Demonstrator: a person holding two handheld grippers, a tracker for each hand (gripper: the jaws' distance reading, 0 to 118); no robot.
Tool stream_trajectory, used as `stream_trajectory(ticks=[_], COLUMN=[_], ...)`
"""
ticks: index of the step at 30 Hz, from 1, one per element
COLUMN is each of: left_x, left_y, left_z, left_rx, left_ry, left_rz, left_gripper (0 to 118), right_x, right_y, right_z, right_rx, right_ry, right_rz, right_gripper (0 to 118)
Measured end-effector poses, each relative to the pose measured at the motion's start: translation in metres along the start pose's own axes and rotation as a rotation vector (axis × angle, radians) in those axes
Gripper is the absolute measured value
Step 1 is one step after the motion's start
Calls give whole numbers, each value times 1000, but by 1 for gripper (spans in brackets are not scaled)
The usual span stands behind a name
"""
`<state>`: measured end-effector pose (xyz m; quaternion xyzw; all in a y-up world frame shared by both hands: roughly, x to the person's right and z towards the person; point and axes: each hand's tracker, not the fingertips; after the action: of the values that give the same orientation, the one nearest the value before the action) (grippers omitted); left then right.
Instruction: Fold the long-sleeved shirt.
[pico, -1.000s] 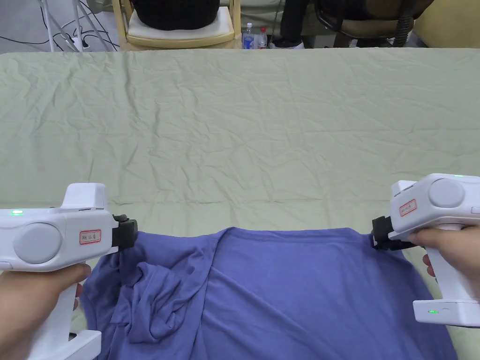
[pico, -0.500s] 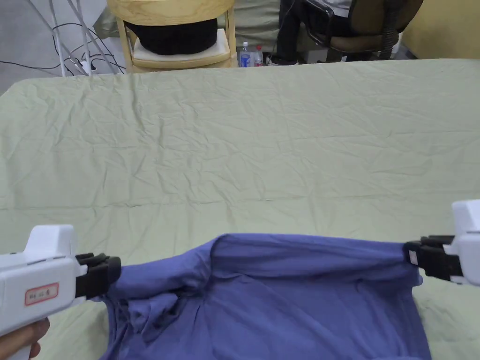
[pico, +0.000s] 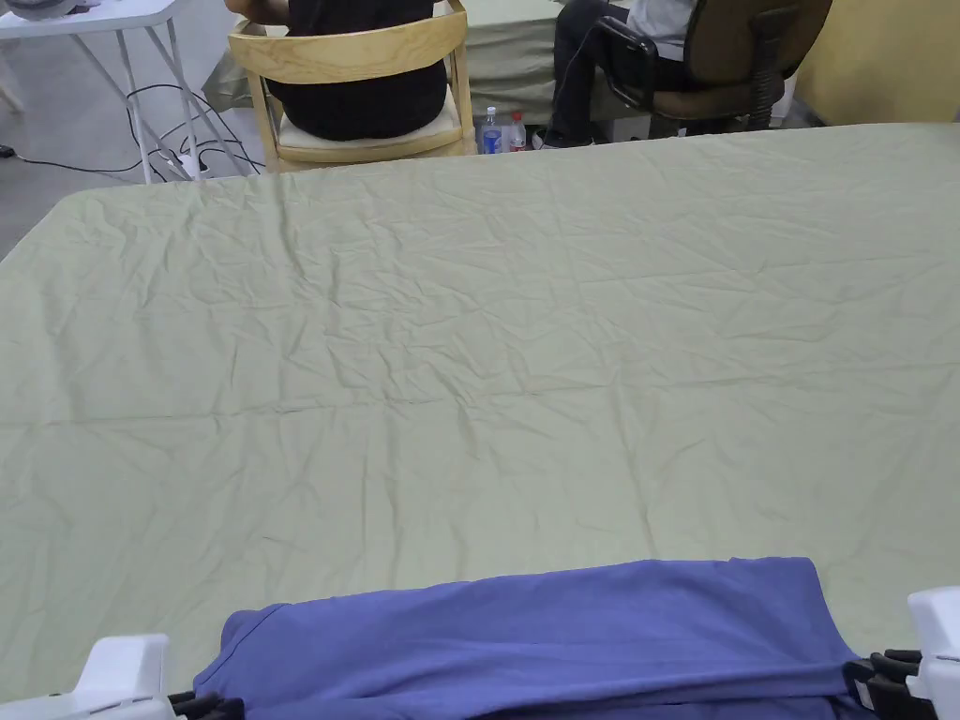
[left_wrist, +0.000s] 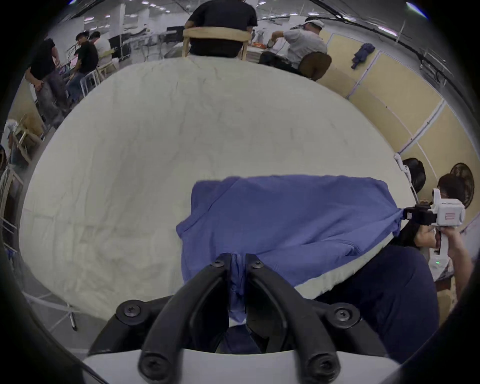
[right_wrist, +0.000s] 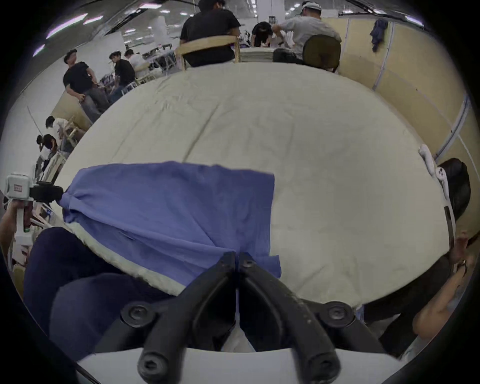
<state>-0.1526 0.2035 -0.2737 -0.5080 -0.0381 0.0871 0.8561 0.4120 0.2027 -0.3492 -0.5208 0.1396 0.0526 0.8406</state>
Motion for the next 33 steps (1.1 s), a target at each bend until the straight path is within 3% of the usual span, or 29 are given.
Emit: stream_trajectory(ticks=[2,7,10,12,13,15,16,18,20,21,22,23,24,25,26,27,28,29,30,31,32,33], left_x=[-1,-5,-4,-2,-2,0,2,5,13,15,17,18,18,17,15,8,1,-7,-24,-39,-52,-61], left_y=[-3,-2,-2,-2,0,8,8,5,4,2,-1,-4,-2,-5,-8,-12,-9,-9,-10,-9,-9,-12], left_z=[-2,-10,-16,-15,-13,0,11,38,54,56,57,57,59,58,54,50,45,42,34,27,16,7], left_rx=[-7,-25,-50,-45,-35,-24,28,162,138,117,96,71,55,60,53,51,49,56,64,42,11,-2], left_ry=[9,13,28,30,27,64,62,-37,-52,-56,-54,-77,-103,-171,-200,-160,-233,-273,-360,-441,-464,-480], left_rz=[-5,15,-1,23,47,75,86,142,179,197,221,235,237,229,233,255,322,350,401,457,504,533], left_gripper=[8,8,8,11,22,93,118,114,115,115,112,92,57,9,4,4,5,26,65,65,78,104], right_x=[9,3,2,6,7,10,11,10,11,-4,-5,-5,-6,1,0,-1,-3,-5,-10,-14,-17,-19], right_y=[-7,-16,-21,-22,-23,-17,-13,-6,2,5,7,8,9,10,10,10,12,13,14,14,13,12], right_z=[-8,-17,-24,-27,-25,-12,-2,24,45,66,74,79,82,73,72,70,65,62,60,57,52,48], right_rx=[-26,-37,-46,-17,-11,25,37,131,184,199,219,241,262,277,304,305,295,290,289,287,282,269], right_ry=[-7,-28,-30,-9,-31,-92,-104,-62,-9,37,119,212,282,339,382,442,514,539,559,579,610,643], right_rz=[-22,28,18,-44,-52,-69,-64,-50,-115,-148,-191,-244,-291,-329,-332,-343,-315,-296,-256,-212,-176,-154], right_gripper=[4,4,4,21,38,102,118,116,114,106,88,45,5,2,2,2,2,2,2,2,2,2])
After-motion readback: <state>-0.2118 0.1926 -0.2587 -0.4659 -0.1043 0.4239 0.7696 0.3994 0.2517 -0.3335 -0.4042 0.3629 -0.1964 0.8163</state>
